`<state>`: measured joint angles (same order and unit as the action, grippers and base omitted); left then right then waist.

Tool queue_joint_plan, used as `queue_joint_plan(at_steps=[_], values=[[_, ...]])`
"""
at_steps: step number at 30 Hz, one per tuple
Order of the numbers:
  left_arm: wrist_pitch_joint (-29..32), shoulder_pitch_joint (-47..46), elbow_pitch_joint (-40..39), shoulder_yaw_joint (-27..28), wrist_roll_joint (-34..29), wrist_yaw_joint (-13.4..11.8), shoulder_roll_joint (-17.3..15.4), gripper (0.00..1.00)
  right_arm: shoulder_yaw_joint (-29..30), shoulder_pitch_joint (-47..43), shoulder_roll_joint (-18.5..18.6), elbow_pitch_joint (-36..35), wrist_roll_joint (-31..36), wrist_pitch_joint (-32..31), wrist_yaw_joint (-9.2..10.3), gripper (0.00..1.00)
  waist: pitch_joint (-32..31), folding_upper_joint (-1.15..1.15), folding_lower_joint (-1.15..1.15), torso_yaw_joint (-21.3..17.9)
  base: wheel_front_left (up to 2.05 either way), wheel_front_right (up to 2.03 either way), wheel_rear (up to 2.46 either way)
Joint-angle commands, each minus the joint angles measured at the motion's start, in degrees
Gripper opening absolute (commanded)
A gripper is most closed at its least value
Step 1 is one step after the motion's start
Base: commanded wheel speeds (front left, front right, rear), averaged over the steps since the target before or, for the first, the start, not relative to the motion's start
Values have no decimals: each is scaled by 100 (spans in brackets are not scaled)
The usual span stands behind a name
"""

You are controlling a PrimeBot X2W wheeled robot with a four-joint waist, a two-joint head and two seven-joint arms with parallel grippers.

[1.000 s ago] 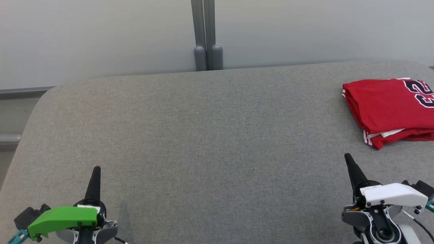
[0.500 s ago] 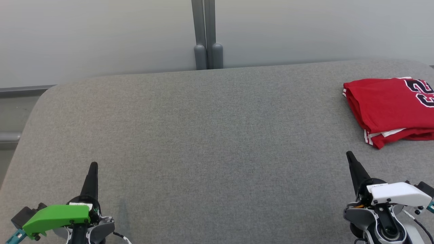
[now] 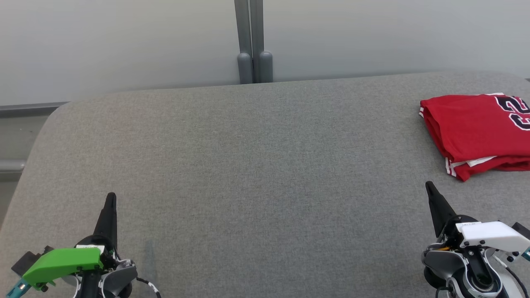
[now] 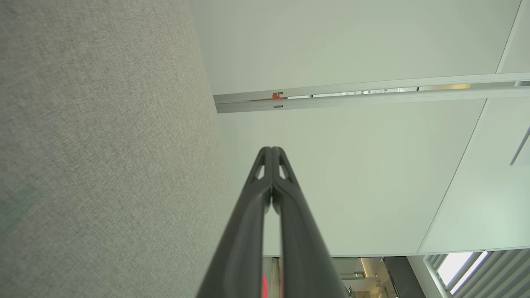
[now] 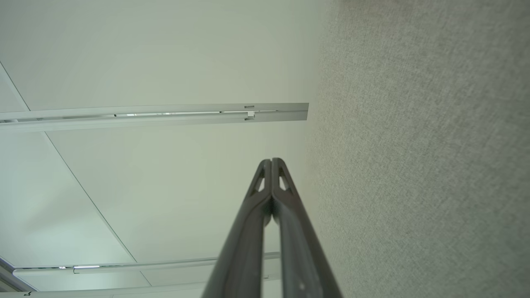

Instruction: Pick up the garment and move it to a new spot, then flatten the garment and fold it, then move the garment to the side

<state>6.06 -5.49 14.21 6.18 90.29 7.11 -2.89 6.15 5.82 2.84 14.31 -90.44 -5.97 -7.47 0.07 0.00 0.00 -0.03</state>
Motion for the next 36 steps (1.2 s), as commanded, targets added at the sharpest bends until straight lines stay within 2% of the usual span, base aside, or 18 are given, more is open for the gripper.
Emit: queue_joint_plan(at_steps=[1,36], values=[[44,-112,-22,40,129,48,-1,0,29,59,23,-43,-108,-45,-4,0,3,0,0,1,0,0,0],[68,-111,-22,53,217,61,0,0,51,56,17,-46,-215,-77,-4,0,10,0,0,3,0,0,0]])
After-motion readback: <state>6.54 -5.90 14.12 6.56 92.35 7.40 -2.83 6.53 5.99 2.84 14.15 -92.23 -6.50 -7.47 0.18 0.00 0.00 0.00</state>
